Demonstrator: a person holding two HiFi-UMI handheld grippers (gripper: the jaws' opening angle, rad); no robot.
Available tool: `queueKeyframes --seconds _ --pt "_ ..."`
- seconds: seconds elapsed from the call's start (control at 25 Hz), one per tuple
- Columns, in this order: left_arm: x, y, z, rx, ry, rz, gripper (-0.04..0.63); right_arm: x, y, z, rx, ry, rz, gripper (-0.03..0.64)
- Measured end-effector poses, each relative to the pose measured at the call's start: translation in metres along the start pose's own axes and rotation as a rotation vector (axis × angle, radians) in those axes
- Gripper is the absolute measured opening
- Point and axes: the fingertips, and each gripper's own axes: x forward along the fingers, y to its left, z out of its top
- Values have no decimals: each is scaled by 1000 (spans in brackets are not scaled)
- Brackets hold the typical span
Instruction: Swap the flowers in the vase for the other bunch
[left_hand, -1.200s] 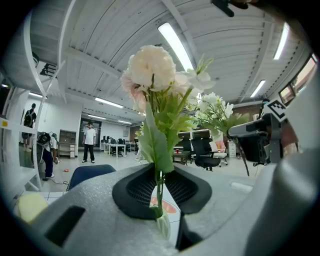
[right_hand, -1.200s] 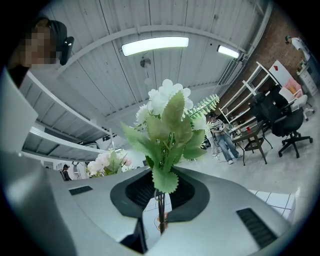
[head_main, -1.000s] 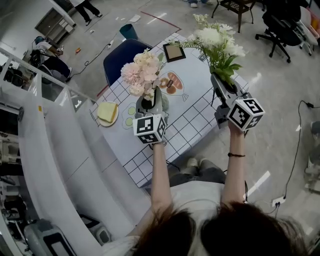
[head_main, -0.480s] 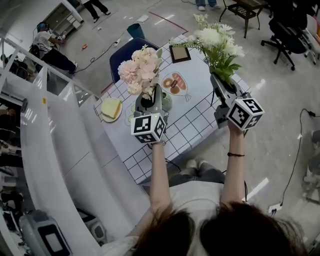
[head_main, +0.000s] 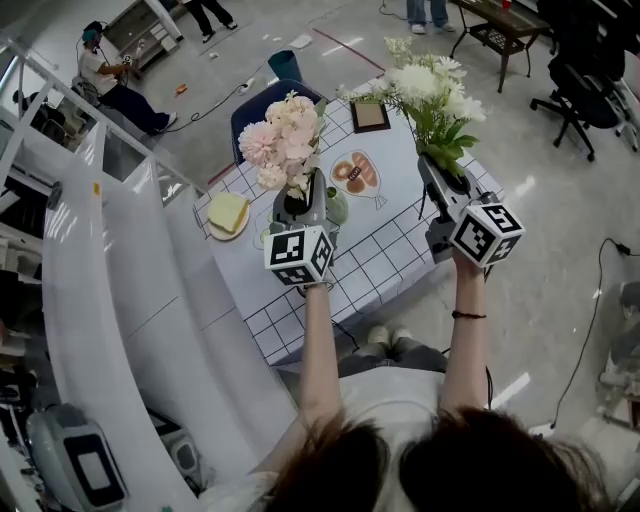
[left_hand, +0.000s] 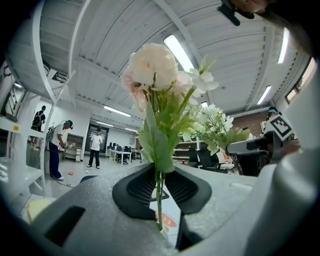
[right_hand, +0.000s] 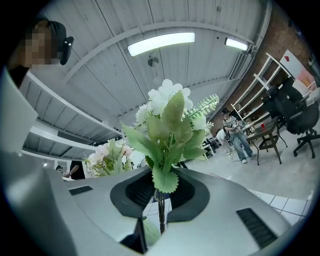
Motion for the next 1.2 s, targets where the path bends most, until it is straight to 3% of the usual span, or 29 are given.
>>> queueKeyframes --seconds 0.44,1.2 --pt "-11 2 14 -13 -19 22 61 3 7 2 5 8 24 55" --pt "-84 36 4 -65 18 184 63 28 56 -29 45 89 180 55"
